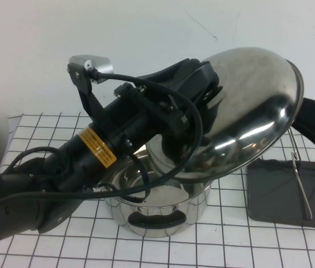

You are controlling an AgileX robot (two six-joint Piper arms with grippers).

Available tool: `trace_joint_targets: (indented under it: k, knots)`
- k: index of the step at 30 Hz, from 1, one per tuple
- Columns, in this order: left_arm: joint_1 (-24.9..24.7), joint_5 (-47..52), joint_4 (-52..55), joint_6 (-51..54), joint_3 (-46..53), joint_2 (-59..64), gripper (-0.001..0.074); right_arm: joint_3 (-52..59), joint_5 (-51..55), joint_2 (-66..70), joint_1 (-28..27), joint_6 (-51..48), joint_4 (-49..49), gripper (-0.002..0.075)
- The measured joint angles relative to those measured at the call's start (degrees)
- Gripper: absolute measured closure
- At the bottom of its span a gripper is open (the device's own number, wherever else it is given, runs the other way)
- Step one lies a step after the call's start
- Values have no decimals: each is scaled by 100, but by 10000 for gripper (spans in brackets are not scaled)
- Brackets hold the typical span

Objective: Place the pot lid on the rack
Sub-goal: Hand over the pot lid

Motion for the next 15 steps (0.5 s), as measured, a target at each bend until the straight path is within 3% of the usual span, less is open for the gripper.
trace_joint_targets:
  k: [15]
  knots:
    - [0, -124, -459, 219, 0, 0, 405, -549, -14, 56, 0, 141, -464, 213]
